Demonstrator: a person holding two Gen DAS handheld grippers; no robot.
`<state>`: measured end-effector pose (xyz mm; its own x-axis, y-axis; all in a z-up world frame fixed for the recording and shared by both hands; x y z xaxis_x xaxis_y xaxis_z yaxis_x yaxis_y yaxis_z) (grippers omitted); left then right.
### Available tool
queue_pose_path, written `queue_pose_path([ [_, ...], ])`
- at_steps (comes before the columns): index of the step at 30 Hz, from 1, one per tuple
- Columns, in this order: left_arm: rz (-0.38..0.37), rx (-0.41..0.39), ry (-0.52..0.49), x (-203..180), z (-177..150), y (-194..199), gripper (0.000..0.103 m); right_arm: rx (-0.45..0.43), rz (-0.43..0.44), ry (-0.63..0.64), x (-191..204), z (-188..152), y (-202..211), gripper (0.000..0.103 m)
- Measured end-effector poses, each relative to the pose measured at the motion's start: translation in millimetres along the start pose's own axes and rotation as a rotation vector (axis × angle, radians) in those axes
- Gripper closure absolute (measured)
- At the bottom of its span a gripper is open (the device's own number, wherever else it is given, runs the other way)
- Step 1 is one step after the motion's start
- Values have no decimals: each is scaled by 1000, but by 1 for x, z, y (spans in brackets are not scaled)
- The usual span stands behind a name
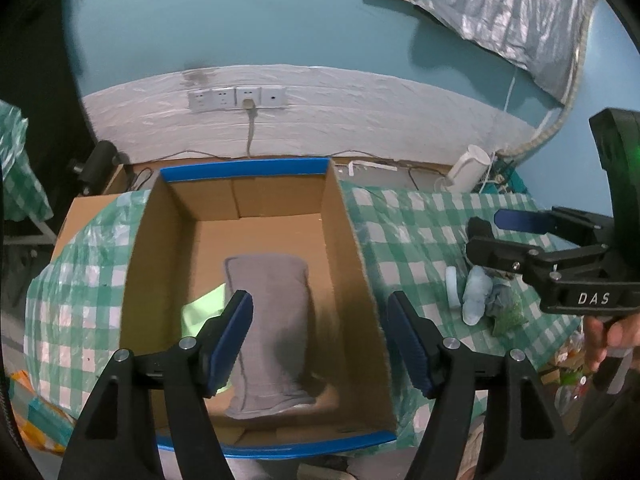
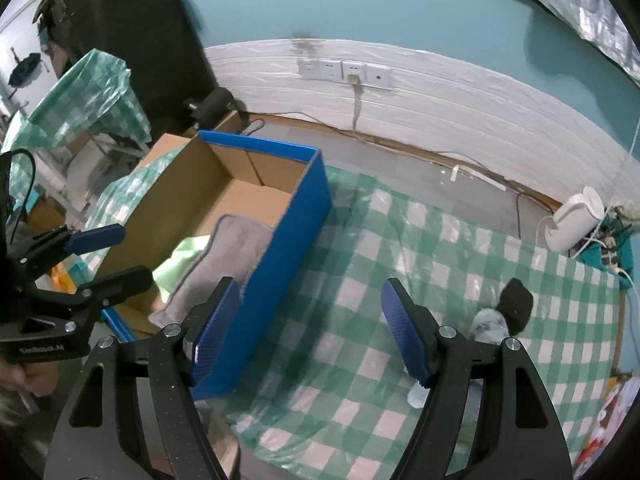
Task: Organize soft objects
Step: 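Lower the green cloth and grey towel into the box and open both grippers, then move both tools back over the table toward the white bag bundle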
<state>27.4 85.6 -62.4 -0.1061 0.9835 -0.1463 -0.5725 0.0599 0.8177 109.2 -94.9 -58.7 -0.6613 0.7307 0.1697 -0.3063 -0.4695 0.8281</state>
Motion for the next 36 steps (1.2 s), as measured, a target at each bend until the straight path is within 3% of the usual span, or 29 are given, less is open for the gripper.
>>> queue_pose_path([
  [24, -17, 88, -218, -106, -4, -41, 32, -27, -95, -150, -124, -52, 40, 29],
  [36, -35, 163, -314, -159, -14, -75, 32, 19, -136, -212, -178, -93, 38, 29],
])
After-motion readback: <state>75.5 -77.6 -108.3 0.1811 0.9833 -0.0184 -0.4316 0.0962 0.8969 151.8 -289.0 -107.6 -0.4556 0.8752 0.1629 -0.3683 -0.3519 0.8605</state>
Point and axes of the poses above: each gripper's, at about its wrist camera, not at the fingertips, and y roughly against the way its jaws point, x to its left, z to its top, the point moved 6 cm from there along -y, roughly the way its jaws point
